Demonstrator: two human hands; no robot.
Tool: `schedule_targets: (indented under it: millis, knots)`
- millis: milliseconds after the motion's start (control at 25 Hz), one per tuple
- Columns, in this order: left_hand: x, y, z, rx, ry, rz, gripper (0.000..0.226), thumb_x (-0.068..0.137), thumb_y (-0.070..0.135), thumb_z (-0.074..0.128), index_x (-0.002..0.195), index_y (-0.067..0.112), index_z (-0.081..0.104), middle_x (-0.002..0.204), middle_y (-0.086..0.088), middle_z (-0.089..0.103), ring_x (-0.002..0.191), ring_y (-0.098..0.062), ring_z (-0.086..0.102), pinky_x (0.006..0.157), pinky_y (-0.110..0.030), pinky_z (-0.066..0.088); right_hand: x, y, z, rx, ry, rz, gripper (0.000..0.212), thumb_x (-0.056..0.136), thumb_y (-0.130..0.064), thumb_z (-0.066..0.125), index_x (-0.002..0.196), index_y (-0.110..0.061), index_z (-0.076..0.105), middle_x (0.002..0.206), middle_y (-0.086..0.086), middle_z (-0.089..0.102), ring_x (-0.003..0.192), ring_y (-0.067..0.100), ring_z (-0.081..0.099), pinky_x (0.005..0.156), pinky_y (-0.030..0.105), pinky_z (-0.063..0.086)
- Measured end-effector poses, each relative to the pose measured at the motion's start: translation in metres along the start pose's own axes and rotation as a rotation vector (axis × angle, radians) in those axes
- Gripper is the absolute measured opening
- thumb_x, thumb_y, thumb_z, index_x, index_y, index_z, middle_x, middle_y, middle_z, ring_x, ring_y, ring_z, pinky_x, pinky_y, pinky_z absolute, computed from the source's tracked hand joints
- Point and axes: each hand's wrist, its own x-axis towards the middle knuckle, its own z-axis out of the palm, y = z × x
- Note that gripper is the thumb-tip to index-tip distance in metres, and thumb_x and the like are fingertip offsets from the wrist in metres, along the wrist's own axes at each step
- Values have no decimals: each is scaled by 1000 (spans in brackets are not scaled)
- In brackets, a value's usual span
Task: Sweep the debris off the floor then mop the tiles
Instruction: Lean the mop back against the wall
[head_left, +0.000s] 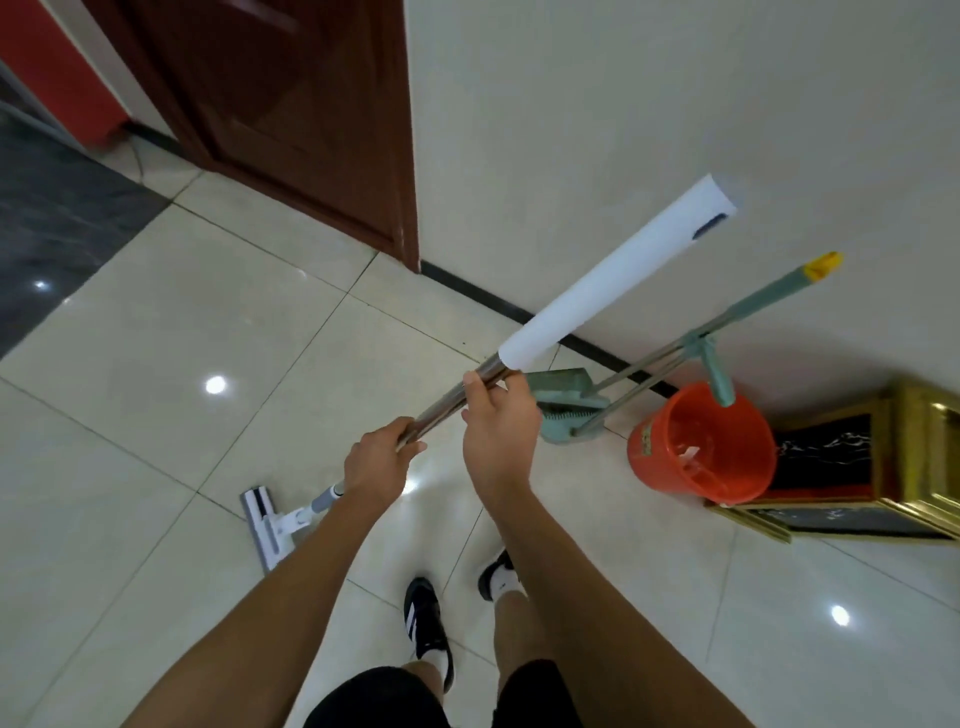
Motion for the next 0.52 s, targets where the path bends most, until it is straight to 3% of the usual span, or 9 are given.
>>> schedule_targets:
  millis: [80, 240, 400, 520]
  knots:
    - [21, 27, 1, 7, 12, 10, 26, 95, 45, 62, 111, 25, 61, 82, -3, 68, 76, -32, 64, 65, -37, 50, 29, -13, -12, -11, -9, -63, 11, 97, -29, 61, 89, -22, 58, 65, -4, 63, 66, 17, 64, 69, 35, 58]
    - [73, 90, 3, 20, 34, 27, 23, 95, 46, 60, 107, 26, 59, 80, 1, 64, 74, -28, 62, 63, -34, 47, 101, -41, -40, -79, -54, -148, 12, 96, -33, 60, 86, -27, 56, 57, -14, 56, 69, 23, 55, 66, 38, 51]
    - [130, 153, 5, 2, 51, 34, 24, 94, 49, 61, 106, 28, 60, 79, 4, 66, 72, -24, 63, 61, -34, 49, 171, -79, -71, -99, -46, -266, 16, 95, -26, 63, 90, -12, 58, 48, -8, 46, 50, 11, 45, 54, 30, 43]
    - [167, 191, 1, -11, 71, 41, 23, 94, 47, 63, 103, 26, 61, 79, 4, 66, 72, -23, 60, 61, -33, 44, 211, -102, -83, -112, -50, -308, 17, 95, -26, 63, 93, -10, 58, 51, -2, 52, 49, 14, 50, 54, 35, 47]
